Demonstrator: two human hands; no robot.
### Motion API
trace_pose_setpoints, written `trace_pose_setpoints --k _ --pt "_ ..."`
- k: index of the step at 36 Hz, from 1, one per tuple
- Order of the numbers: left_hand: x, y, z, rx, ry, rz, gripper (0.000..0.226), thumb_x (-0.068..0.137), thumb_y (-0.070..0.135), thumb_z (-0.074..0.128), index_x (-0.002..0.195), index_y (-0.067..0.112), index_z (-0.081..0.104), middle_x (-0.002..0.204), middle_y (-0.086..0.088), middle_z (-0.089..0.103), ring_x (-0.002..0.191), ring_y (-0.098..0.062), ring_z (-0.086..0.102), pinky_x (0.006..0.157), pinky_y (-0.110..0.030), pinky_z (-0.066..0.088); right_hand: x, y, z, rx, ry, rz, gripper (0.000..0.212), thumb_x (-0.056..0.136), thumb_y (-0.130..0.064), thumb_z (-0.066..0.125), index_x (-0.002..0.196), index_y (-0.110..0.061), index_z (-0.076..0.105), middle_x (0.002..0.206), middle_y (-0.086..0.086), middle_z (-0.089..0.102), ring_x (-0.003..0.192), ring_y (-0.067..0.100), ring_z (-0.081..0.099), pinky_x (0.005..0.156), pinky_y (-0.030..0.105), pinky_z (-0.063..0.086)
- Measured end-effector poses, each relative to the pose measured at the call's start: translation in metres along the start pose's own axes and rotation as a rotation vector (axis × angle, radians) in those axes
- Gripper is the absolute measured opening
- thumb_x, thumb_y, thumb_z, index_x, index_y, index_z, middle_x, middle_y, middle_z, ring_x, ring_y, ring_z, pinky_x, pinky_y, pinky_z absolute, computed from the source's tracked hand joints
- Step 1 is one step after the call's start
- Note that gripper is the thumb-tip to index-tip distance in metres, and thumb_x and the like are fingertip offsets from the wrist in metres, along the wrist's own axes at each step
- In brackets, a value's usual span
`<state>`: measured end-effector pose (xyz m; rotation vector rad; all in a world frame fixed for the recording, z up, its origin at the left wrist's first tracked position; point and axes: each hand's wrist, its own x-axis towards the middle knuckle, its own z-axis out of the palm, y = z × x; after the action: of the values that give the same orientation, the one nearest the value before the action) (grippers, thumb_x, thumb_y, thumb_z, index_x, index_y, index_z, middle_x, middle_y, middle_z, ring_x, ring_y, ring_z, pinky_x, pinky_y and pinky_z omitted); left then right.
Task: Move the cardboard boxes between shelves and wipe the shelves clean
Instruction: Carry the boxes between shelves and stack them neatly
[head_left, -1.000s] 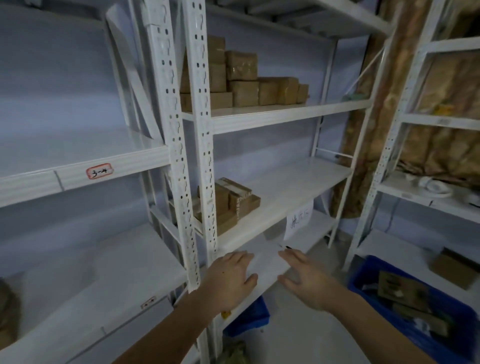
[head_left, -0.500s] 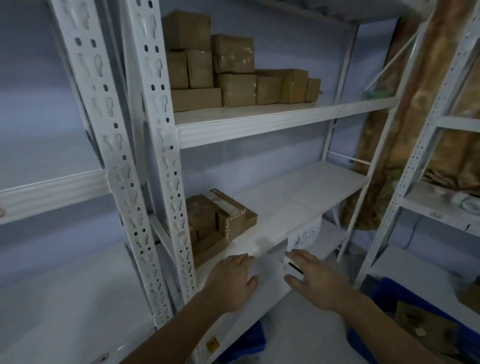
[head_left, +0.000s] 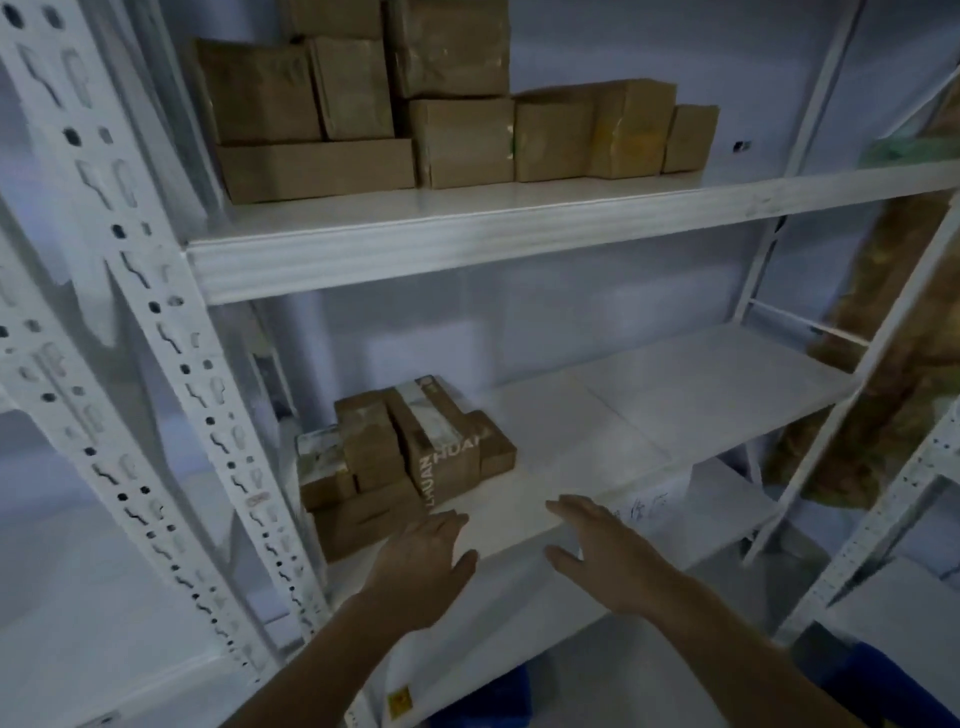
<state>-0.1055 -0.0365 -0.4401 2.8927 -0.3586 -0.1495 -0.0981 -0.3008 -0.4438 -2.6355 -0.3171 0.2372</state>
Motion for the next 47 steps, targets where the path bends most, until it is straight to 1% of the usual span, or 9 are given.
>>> trace_pose_setpoints --k 3,8,16,23,27,35,38,42,47 --pt "0.006 0.01 -0.004 -0.001 0.03 -0.078 0.059 0.107 0.054 0.034 0.16 0.03 0.028 0.163 0.005 0.036 0.146 -0.015 0.037 0.116 -0.028 0.03 0.021 0.011 -0.009 -0.002 -0.044 -0.053 0.068 0.102 -0.056 0.046 0.161 -0.033 0.021 0.168 -0.012 0.014 0.152 0.011 0.021 0.122 0.037 0.026" --pt "0.02 0.015 -0.006 0.007 0.018 -0.161 0.06 0.107 0.055 0.033 0.16 0.029 0.026 0.165 0.004 0.032 0.149 -0.017 0.032 0.119 -0.029 0.025 0.058 0.018 -0.014 -0.008 -0.108 -0.138 0.067 0.103 -0.054 0.046 0.161 -0.032 0.02 0.168 -0.012 0.014 0.152 0.01 0.019 0.121 0.034 0.026" --pt "0.063 -0.01 0.0 0.001 0.048 -0.281 0.058 0.104 0.057 0.037 0.155 0.029 0.037 0.158 0.005 0.043 0.142 -0.02 0.042 0.113 -0.036 0.038 0.131 0.021 -0.01 -0.07 -0.151 -0.226 0.068 0.103 -0.054 0.047 0.161 -0.027 0.024 0.167 -0.008 0.018 0.151 0.014 0.023 0.118 0.032 0.03" --pt "0.103 -0.053 0.004 0.007 0.125 -0.277 0.057 0.094 0.059 0.02 0.13 0.032 0.054 0.122 0.004 0.062 0.107 -0.023 0.063 0.078 -0.037 0.049 0.197 0.018 -0.017 -0.065 -0.147 -0.264 0.062 0.102 -0.05 0.052 0.157 -0.029 0.032 0.163 -0.008 0.027 0.148 0.016 0.031 0.115 0.03 0.033" --pt "0.114 -0.073 -0.008 -0.069 0.214 -0.287 0.068 0.09 0.061 0.019 0.135 0.025 0.056 0.126 -0.001 0.064 0.109 -0.027 0.064 0.084 -0.04 0.053 0.231 0.02 -0.021 -0.047 -0.142 -0.268 0.056 0.101 -0.044 0.056 0.153 -0.033 0.038 0.156 -0.009 0.036 0.14 0.018 0.04 0.109 0.032 0.04" --pt "0.122 -0.103 -0.034 -0.213 0.554 -0.39 0.03 0.101 0.041 0.048 0.126 0.027 0.06 0.121 0.003 0.063 0.108 -0.021 0.059 0.086 -0.036 0.047 0.301 0.038 -0.012 -0.092 -0.139 -0.235 0.049 0.099 -0.042 0.059 0.142 -0.02 0.05 0.146 0.003 0.047 0.124 0.023 0.053 0.097 0.032 0.046" --pt "0.132 -0.115 -0.039 -0.227 0.636 -0.444 0.028 0.104 0.032 0.052 0.128 0.022 0.061 0.128 0.0 0.059 0.115 -0.021 0.055 0.091 -0.035 0.045 0.317 0.038 -0.01 -0.085 -0.161 -0.222 0.051 0.102 -0.045 0.052 0.145 -0.018 0.048 0.15 0.005 0.046 0.128 0.023 0.051 0.1 0.034 0.045" --pt "0.153 -0.128 -0.039 -0.347 0.604 -0.587 0.038 0.105 0.038 0.049 0.137 0.02 0.057 0.144 -0.006 0.052 0.131 -0.029 0.049 0.103 -0.041 0.042 0.329 0.032 -0.01 -0.091 -0.194 -0.214 0.052 0.105 -0.043 0.047 0.148 -0.015 0.046 0.152 0.007 0.044 0.132 0.026 0.05 0.105 0.037 0.043" --pt "0.185 -0.132 -0.04 -0.515 0.464 -0.733 0.066 0.093 0.07 0.051 0.147 0.032 0.044 0.15 -0.007 0.046 0.133 -0.03 0.049 0.108 -0.044 0.043 0.345 0.023 -0.008 -0.03 -0.13 -0.216 0.048 0.108 -0.038 0.041 0.149 -0.015 0.046 0.155 0.007 0.043 0.137 0.028 0.046 0.111 0.041 0.041"
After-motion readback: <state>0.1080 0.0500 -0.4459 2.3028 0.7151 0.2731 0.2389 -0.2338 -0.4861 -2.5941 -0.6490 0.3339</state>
